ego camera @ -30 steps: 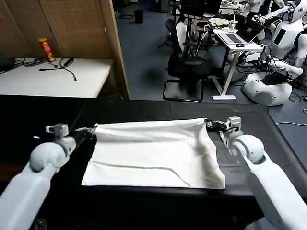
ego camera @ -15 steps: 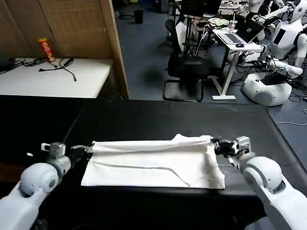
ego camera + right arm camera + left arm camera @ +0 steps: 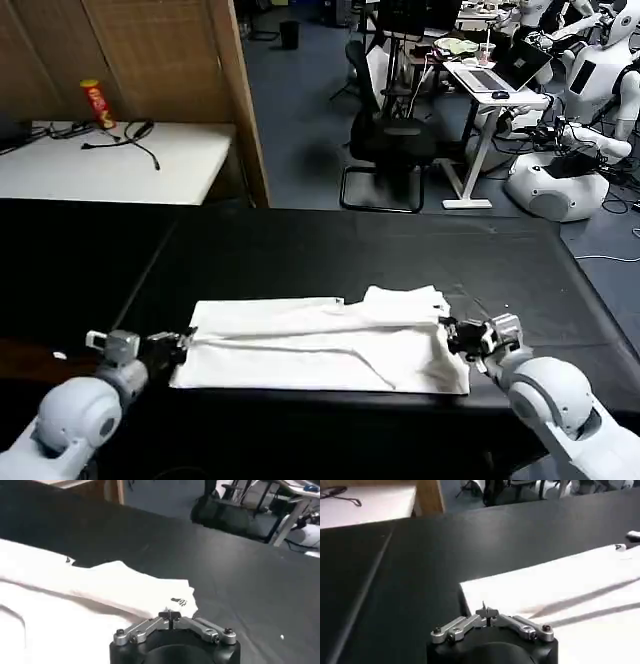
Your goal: Fold and organize the clothes.
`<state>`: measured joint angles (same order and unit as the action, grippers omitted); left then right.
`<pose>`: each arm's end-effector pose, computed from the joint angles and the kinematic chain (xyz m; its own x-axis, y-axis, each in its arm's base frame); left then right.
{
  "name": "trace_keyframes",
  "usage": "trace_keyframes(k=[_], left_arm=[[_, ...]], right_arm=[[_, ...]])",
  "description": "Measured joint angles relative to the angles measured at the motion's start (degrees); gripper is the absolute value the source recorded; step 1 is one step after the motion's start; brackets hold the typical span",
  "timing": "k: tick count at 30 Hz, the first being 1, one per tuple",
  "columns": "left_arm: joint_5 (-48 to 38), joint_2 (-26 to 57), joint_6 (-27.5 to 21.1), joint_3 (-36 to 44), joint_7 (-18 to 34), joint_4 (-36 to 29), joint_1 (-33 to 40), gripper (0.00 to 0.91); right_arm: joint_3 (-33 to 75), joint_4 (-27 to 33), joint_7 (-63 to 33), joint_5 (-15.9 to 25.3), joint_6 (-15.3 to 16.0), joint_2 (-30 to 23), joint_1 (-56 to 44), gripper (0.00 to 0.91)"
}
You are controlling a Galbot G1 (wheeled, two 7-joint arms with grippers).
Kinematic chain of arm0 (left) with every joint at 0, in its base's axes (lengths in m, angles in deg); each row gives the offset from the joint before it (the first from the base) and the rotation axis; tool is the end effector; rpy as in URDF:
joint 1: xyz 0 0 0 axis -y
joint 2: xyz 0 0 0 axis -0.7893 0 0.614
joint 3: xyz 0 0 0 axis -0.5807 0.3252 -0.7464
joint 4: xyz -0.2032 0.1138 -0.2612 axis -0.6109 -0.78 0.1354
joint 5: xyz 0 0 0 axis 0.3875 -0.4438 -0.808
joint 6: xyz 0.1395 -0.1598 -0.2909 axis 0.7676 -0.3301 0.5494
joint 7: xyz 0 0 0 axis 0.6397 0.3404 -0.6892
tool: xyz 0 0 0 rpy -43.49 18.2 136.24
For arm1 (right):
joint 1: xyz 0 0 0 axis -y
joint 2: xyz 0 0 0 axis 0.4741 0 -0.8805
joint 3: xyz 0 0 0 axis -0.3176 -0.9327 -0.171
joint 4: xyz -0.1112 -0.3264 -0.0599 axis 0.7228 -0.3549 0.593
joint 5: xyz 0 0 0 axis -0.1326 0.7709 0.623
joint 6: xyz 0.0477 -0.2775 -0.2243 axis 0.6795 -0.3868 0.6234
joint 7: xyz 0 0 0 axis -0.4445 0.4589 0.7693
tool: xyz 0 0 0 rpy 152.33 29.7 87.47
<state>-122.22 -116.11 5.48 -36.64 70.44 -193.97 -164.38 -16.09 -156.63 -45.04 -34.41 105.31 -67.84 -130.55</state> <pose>0.2494 0.1385 -0.2333 -0.7973 0.1563 0.5831 0.2438 0.9670 0.0741 0.2761 -0.1003 -0.2161 -0.7875 -0.1734 0.5915 -0.2946 0.9488 -0.1140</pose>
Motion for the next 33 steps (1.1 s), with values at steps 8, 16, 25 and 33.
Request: trace_keyframes(k=[8, 16, 25, 33], left_arm=[[2.5, -1.0, 0.9, -1.6, -0.2, -0.5, -3.1, 0.0], [3.6, -2.2, -0.5, -2.0, -0.2, -0.6, -4.7, 0.878], [2.0, -3.1, -3.9, -4.6, 0.2, -5.0, -6.3, 0.878], [-2.9, -5.2, -0.4, -4.9, 0.7, -3.1, -1.0, 0.878]], right_arm=[[0.2, -0.3, 0.2, -0.1, 0.0, 0.6, -0.6, 0.0], [1.3, -1.7, 0.3, -0.5, 0.0, 1.0, -2.1, 0.878], [6.6, -4.7, 0.1, -4.0, 0.0, 0.7, -5.1, 0.878], [5.6, 1.0, -1.2, -1.4, -1.4, -4.4, -0.5, 0.878]])
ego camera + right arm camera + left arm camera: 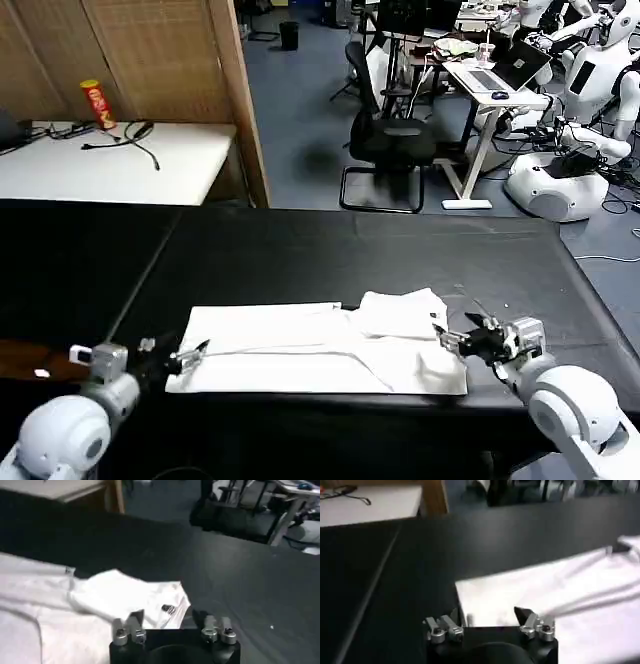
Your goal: Fold and organize the clothes.
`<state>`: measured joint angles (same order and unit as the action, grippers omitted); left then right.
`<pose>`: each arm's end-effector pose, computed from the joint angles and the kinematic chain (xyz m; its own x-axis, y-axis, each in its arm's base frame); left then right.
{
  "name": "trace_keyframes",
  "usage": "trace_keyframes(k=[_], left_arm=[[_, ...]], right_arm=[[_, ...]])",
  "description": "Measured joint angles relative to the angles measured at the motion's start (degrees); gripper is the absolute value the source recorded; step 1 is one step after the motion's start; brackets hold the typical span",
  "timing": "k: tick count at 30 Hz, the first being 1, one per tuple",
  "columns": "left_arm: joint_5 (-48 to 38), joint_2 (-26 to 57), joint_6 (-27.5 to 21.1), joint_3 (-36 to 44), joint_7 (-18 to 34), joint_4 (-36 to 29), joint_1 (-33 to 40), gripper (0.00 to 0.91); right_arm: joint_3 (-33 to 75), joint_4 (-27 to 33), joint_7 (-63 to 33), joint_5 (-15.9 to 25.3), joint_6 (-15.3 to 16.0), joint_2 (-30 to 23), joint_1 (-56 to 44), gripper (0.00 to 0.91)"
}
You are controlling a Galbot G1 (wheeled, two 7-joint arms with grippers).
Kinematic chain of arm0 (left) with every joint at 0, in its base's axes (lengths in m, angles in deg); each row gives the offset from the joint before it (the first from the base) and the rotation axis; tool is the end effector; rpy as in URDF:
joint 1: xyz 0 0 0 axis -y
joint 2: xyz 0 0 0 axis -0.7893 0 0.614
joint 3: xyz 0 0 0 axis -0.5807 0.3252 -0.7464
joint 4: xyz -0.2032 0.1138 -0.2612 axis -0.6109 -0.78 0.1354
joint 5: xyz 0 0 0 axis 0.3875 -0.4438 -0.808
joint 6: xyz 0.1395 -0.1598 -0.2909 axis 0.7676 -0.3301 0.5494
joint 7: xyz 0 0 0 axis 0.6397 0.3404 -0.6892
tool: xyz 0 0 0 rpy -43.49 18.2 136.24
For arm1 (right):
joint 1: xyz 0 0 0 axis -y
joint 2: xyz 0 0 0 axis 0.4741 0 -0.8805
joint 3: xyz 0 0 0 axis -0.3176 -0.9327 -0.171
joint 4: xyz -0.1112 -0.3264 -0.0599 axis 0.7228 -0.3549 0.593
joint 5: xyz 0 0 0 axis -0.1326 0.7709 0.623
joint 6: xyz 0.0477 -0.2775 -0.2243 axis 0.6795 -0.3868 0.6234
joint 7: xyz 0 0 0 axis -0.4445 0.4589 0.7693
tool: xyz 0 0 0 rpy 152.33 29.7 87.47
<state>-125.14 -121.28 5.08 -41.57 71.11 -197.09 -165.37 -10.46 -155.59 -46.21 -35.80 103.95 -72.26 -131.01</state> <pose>0.2416 0.1362 -0.2165 -0.8417 0.1625 0.5149 0.1778 0.9839 -0.0197 0.2806 -0.1161 -0.2118 -0.8388 -0.1231 0.5304 -0.1791 0.9823 -0.0553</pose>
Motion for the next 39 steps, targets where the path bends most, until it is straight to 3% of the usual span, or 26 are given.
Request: trace_keyframes(k=[6, 11, 14, 20, 21, 22, 23, 24, 25, 26, 28, 30, 39], left_arm=[[-3.3, -2.8, 0.6, 2.1, 0.1, 7.2, 7.6, 0.878], [-3.7, -5.0, 0.3, 4.1, -0.1, 12.2, 11.9, 0.878], [-3.3, -5.8, 0.2, 4.9, -0.1, 14.5, 13.0, 0.878], [-3.5, -6.1, -0.2, 5.3, -0.8, 16.6, 13.4, 0.858], [-3.6, -6.2, -0.3, 5.4, -0.9, 16.6, 13.4, 0.761], [-3.6, -6.2, -0.3, 5.4, -0.9, 16.6, 13.4, 0.605], [-3.6, -6.3, -0.3, 5.4, -1.0, 16.6, 13.3, 0.429], [-3.6, -6.4, -0.3, 5.4, -1.0, 16.6, 13.2, 0.429], [-3.6, -6.5, -0.3, 5.4, -1.1, 16.6, 13.1, 0.234], [-3.6, -6.5, -0.3, 5.4, -1.2, 16.7, 13.1, 0.156], [-3.5, -6.5, -0.2, 5.4, -1.3, 17.0, 13.1, 0.088], [-3.5, -6.6, -0.2, 5.5, -1.5, 17.3, 13.3, 0.0], [-0.4, -7.8, 0.3, 6.5, -1.1, 18.6, 14.7, 0.0]], right_arm=[[-3.1, 7.5, -0.1, 1.9, -5.2, -4.8, 5.2, 0.878], [-5.7, 12.4, -0.1, 3.2, -5.7, -7.5, 9.1, 0.878], [-7.5, 15.1, 0.2, 3.7, -5.7, -8.7, 11.6, 0.741], [-10.4, 18.6, 0.6, 4.0, -5.6, -9.3, 15.5, 0.673], [-10.7, 19.0, 0.8, 4.1, -5.6, -9.4, 15.9, 0.663], [-11.0, 19.4, 0.9, 4.2, -5.6, -9.4, 16.3, 0.634], [-11.4, 19.9, 1.0, 4.3, -5.6, -9.6, 16.7, 0.507], [-11.7, 20.2, 1.1, 4.4, -5.6, -9.7, 17.0, 0.449], [-11.8, 20.3, 1.1, 4.5, -5.6, -9.9, 17.2, 0.293], [-11.9, 20.5, 1.1, 4.6, -5.6, -10.0, 17.3, 0.185], [-12.1, 20.5, 1.1, 4.7, -5.6, -10.2, 17.4, 0.088], [-12.1, 20.4, 1.2, 4.9, -5.6, -10.3, 17.2, 0.068], [-10.4, 18.8, -0.2, 8.5, -6.3, -11.0, 15.2, 0.029]])
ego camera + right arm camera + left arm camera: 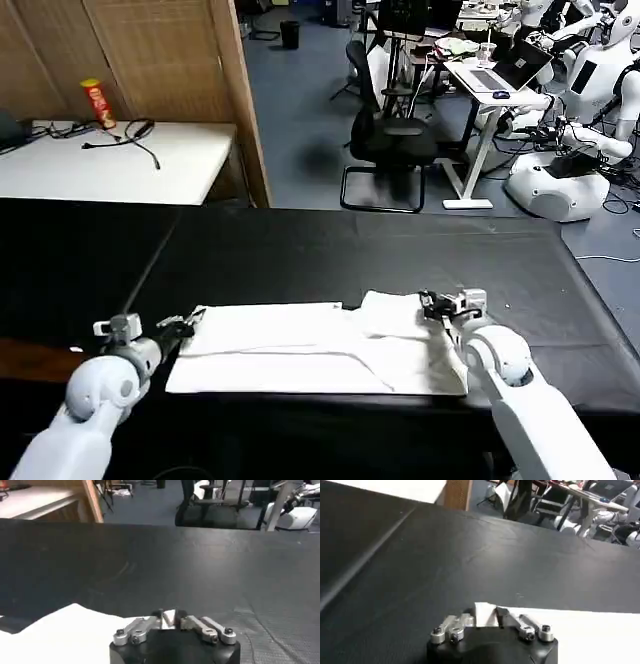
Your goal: Fold and organize the clothes.
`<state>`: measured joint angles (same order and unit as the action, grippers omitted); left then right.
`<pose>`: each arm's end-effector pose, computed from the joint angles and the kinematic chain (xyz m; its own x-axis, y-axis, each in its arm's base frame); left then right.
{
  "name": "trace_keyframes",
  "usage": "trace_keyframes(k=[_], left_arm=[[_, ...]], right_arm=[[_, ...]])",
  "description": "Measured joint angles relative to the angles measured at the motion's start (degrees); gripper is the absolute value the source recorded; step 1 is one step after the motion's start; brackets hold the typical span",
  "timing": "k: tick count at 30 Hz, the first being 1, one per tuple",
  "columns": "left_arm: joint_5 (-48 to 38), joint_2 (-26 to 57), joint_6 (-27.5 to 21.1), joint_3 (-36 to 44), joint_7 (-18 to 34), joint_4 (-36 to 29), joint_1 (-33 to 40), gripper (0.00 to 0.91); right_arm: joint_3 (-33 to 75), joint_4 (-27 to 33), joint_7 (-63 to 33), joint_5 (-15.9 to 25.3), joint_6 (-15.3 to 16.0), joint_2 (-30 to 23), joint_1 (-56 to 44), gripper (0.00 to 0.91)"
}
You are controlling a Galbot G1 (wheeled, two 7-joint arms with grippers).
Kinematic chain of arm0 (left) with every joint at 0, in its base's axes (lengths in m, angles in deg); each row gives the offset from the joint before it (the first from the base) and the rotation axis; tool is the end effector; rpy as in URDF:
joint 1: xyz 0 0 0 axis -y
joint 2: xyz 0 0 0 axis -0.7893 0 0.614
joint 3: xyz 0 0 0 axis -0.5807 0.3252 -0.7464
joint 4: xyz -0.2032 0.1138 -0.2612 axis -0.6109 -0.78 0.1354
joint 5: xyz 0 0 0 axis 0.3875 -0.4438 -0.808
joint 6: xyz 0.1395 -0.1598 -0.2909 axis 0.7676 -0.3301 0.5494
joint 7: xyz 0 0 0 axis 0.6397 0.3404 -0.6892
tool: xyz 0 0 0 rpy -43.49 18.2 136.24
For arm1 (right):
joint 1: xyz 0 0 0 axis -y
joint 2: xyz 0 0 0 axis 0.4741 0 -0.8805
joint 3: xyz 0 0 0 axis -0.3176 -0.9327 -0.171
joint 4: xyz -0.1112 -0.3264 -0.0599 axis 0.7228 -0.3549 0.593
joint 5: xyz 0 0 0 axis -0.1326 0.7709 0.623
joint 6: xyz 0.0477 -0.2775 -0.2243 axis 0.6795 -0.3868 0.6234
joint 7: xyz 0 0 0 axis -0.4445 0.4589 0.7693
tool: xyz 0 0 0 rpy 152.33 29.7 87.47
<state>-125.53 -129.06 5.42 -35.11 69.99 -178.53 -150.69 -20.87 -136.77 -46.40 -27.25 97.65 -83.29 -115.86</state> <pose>0.3137 0.1490 -0.2808 -0.8239 0.1366 0.5500 0.0517 0.9846 -0.1670 0.3624 -0.0817 -0.2785 -0.8642 -0.0854 0.4959 -0.1104 0.9937 -0.0212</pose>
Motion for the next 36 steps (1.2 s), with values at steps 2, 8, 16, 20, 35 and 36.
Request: trace_keyframes(k=[2, 8, 16, 20, 35, 36], left_arm=[[1.3, -0.5, 0.8, 0.3, -0.2, 0.4, 0.5, 0.0], [3.3, -1.9, 1.7, 2.5, -1.2, 2.4, 3.9, 0.0], [5.2, -2.6, 1.7, 5.6, -2.7, 4.1, 8.9, 0.878], [5.8, -1.7, 2.0, 5.5, -2.9, 3.4, 8.7, 0.878], [7.2, -1.3, 4.1, -1.7, -2.9, -3.7, -1.2, 0.878], [7.7, -1.7, 4.2, -2.1, -3.1, -4.0, -2.2, 0.878]], right_arm=[[0.8, -0.3, -0.8, 1.2, -0.1, -0.6, -0.8, 0.029], [2.9, 0.3, -1.2, 3.8, -1.3, -2.5, -1.1, 0.029], [4.8, -2.0, 0.7, 1.9, 1.2, -2.3, -3.1, 0.878], [6.0, -4.7, 1.0, 0.0, 1.7, -1.3, -4.6, 0.878], [13.4, -18.2, 1.9, -4.0, 1.8, 0.5, -13.4, 0.878], [13.9, -18.7, 2.1, -4.0, 1.6, 0.5, -13.9, 0.878]])
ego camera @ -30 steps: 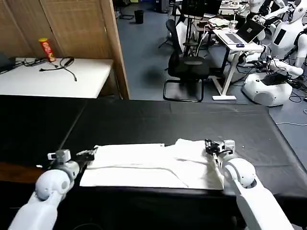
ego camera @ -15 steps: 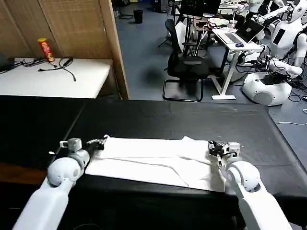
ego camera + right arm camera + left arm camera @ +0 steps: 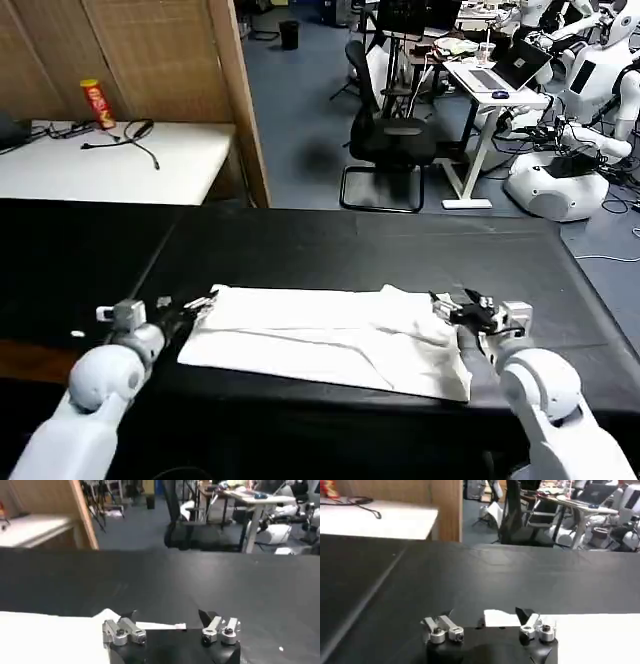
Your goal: Fold and organize the clothes.
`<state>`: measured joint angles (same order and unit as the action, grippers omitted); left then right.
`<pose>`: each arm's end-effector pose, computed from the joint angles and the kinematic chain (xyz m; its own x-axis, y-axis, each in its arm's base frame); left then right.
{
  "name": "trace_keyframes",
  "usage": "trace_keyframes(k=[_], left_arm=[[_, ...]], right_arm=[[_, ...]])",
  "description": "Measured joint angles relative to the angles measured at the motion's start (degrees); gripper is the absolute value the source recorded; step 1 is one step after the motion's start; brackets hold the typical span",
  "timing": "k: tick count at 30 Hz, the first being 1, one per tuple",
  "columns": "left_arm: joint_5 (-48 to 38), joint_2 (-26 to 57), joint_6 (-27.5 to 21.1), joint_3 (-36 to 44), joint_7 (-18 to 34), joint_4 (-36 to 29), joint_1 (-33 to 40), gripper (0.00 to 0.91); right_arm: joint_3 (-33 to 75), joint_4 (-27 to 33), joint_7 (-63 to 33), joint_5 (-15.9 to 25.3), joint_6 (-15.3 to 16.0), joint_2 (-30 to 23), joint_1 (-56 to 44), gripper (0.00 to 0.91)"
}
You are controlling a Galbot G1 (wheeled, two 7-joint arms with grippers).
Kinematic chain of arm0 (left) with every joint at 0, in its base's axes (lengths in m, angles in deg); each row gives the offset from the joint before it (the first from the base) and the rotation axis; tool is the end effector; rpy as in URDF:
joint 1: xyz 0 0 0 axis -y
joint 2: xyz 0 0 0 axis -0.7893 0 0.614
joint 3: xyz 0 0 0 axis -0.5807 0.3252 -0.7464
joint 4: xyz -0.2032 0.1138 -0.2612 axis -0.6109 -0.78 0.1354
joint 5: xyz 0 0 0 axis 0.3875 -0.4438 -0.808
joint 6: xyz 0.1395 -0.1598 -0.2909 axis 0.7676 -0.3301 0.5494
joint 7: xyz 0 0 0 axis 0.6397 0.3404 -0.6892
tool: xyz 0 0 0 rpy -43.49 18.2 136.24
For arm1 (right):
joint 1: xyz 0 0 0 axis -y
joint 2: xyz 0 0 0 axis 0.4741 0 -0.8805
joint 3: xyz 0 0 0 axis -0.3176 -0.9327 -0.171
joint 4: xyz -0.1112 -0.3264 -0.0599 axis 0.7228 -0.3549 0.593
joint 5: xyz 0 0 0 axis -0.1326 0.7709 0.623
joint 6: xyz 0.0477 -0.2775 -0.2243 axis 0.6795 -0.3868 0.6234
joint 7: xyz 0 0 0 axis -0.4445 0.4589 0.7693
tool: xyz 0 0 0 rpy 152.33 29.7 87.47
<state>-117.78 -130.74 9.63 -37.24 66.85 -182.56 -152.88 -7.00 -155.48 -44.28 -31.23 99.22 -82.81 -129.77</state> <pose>0.3007 0.1409 -0.2684 -0.8856 0.1254 0.4473 0.0964 0.9915 -0.0871 0.2828 -0.1049 -0.2156 -0.9167 -0.1125 0.3833 -0.1005 0.9936 0.0513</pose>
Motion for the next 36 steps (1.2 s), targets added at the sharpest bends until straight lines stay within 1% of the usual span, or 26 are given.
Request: trace_keyframes(k=[1, 2, 4, 5, 7, 8, 9, 10, 12, 15, 17, 20, 22, 23, 27, 29, 33, 36], left_arm=[[0.5, -0.5, 0.3, -0.4, -0.3, -0.1, -1.0, 0.79], [0.9, -1.0, 0.6, -0.7, -0.7, -0.3, -2.0, 0.761], [1.5, -1.8, 1.1, -1.2, -1.1, -0.4, -3.5, 0.731], [1.7, -2.3, 1.3, -1.3, -1.2, -0.5, -4.1, 0.692], [2.3, -3.1, 1.6, -1.4, -1.4, -0.5, -4.9, 0.644], [2.5, -3.4, 1.8, -1.4, -1.5, -0.4, -5.1, 0.595], [3.0, -3.7, 2.1, -1.4, -1.5, -0.2, -5.2, 0.497], [3.2, -3.9, 2.3, -1.4, -1.6, -0.1, -5.3, 0.449], [3.7, -4.5, 2.6, -1.5, -1.7, 0.0, -5.7, 0.185], [4.4, -5.3, 3.0, -1.5, -2.0, -0.1, -6.1, 0.137], [4.6, -5.8, 3.1, -1.4, -2.1, -0.1, -6.3, 0.137], [4.9, -6.0, 3.1, -0.8, -2.6, -0.3, -6.6, 0.107], [4.9, -6.0, 2.9, -0.7, -2.7, -0.2, -6.5, 0.059], [4.8, -6.0, 2.9, -0.7, -2.8, -0.1, -6.3, 0.0], [4.7, -5.6, 2.4, -0.6, -2.8, 0.8, -5.5, 0.0], [5.8, -5.1, 3.1, -0.7, -3.1, 1.2, -5.2, 0.0], [13.1, -3.0, 7.1, -1.5, -4.9, 2.7, -4.6, 0.0], [18.0, -0.2, 9.4, -2.6, -5.2, 3.7, -4.4, 0.0]], right_arm=[[0.5, -0.6, 0.1, 0.0, -0.3, 0.0, -0.6, 0.878], [0.9, -1.1, 0.3, 0.0, -0.5, 0.0, -1.0, 0.878], [1.5, -1.9, 0.5, 0.1, -1.0, 0.1, -1.9, 0.878], [1.7, -2.4, 0.5, 0.1, -1.1, 0.1, -2.3, 0.878], [2.2, -3.3, 0.5, 0.2, -1.3, 0.0, -3.2, 0.878], [2.3, -3.8, 0.6, 0.2, -1.3, 0.0, -3.6, 0.878], [2.5, -4.2, 0.6, 0.2, -1.3, -0.1, -3.8, 0.878], [2.6, -4.5, 0.6, 0.2, -1.4, -0.1, -4.1, 0.878], [2.9, -5.1, 0.7, 0.2, -1.5, -0.1, -4.5, 0.878], [3.1, -5.5, 0.7, 0.3, -1.7, -0.1, -4.6, 0.878], [3.1, -5.6, 0.8, 0.4, -1.7, -0.1, -4.6, 0.878], [3.0, -5.8, 0.9, 0.5, -1.7, -0.3, -4.5, 0.878], [2.8, -6.0, 1.1, 0.6, -1.8, -0.4, -4.4, 0.878], [2.8, -6.1, 1.1, 0.7, -1.8, -0.4, -4.4, 0.878], [2.8, -6.5, 1.4, 0.8, -1.8, -0.4, -4.4, 0.878], [3.0, -6.6, 1.5, 0.8, -1.8, -0.4, -4.4, 0.878], [3.6, -6.8, 1.5, 0.8, -1.8, -0.6, -4.6, 0.878], [3.8, -7.1, 1.6, 0.7, -1.9, -0.8, -4.9, 0.878]])
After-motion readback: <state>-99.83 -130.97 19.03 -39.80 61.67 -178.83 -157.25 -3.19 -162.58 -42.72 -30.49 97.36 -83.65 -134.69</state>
